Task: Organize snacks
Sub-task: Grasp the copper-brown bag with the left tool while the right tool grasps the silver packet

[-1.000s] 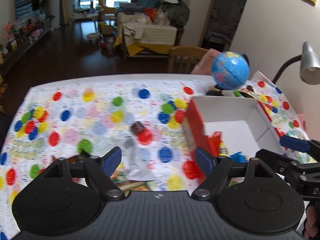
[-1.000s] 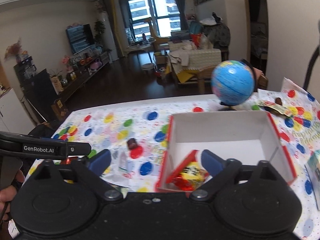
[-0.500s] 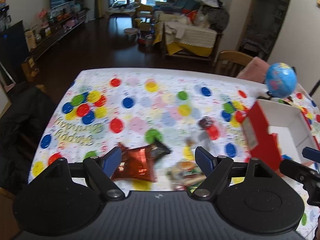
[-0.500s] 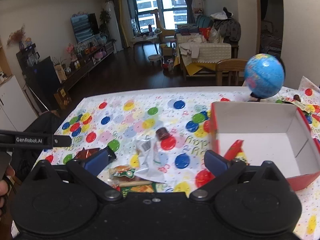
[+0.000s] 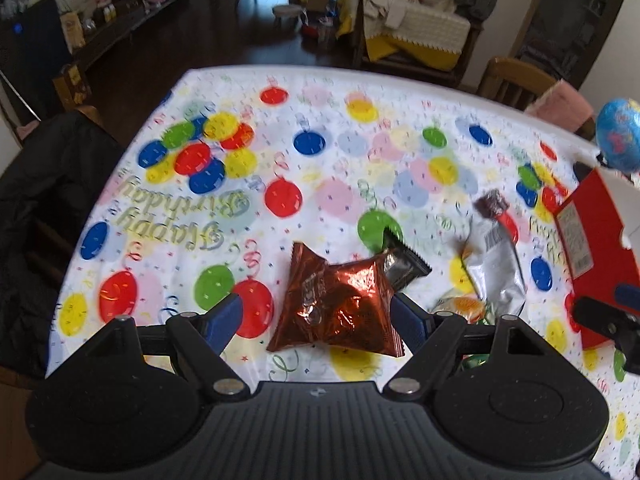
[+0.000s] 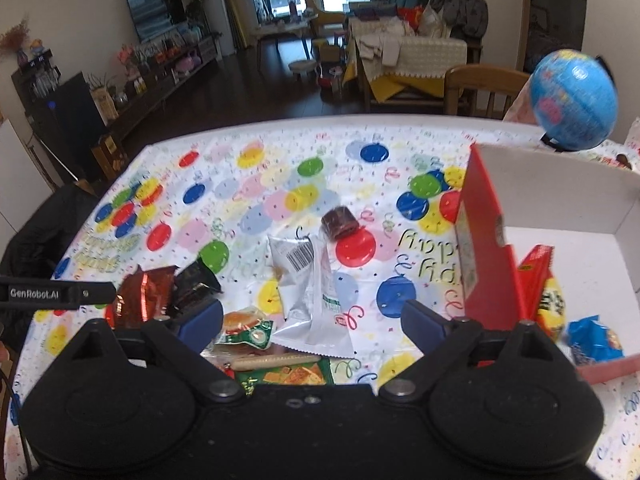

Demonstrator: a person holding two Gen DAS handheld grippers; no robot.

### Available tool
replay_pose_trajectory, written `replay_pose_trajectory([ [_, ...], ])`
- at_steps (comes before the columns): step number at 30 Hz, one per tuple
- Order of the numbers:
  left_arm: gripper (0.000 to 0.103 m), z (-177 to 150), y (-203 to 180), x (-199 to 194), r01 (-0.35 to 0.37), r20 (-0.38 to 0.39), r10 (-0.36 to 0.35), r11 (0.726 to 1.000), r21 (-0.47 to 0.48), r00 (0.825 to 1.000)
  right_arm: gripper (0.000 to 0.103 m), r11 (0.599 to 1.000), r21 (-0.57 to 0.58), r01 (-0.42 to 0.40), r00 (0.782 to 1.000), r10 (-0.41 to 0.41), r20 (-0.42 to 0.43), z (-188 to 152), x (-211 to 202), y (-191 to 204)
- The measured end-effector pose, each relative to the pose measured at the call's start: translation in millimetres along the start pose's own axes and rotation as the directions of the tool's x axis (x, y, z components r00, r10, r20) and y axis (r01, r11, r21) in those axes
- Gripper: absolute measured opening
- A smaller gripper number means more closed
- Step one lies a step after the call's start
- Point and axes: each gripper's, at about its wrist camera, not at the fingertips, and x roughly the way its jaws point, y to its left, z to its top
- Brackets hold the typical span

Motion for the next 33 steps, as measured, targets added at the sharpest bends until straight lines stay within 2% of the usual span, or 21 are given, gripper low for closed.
replay_pose_trajectory([
  [4,0.080,1,-5,20,0.020,-0.044,-0.019,1.000,0.023,0.999,0.087,1.000,-0.022,-0.008,0.999,0.007,-0.044,3,26,0],
  [10,0.080,4,-10,41,0.066,-0.106,-0.063,0.998,0.024,0.992,0.082,1.000,-0.018,-0.025,0.996,0.023,-0.083,8,58,0],
  [15,0.080,6,-13,51,0.044,-0.120,-0.040,0.999,0.029,0.992,0.078,0.999,-0.020,-0.024,0.994,0.022,-0.103,12,81,1],
  [18,0.080,7,-11,58,0.014,-0.133,-0.010,1.000,0.026,0.991,0.073,1.000,-0.027,-0.016,0.993,0.013,-0.115,14,92,2],
  [24,0.079,5,-6,59,0.006,-0.124,-0.005,1.000,0.009,0.992,0.057,0.999,-0.036,-0.020,0.991,0.015,-0.130,12,99,5],
  [27,0.071,4,-6,57,0.001,-0.121,0.001,1.000,0.014,0.993,0.044,0.999,-0.042,-0.017,0.991,0.012,-0.134,10,100,6],
  [29,0.068,4,-4,56,0.003,-0.120,-0.003,1.000,0.002,0.993,0.032,0.999,-0.050,-0.008,0.992,0.001,-0.127,9,99,6],
  [33,0.060,4,0,53,-0.006,-0.106,0.004,1.000,-0.011,0.994,0.026,0.999,-0.045,0.001,0.994,-0.005,-0.110,9,93,5],
])
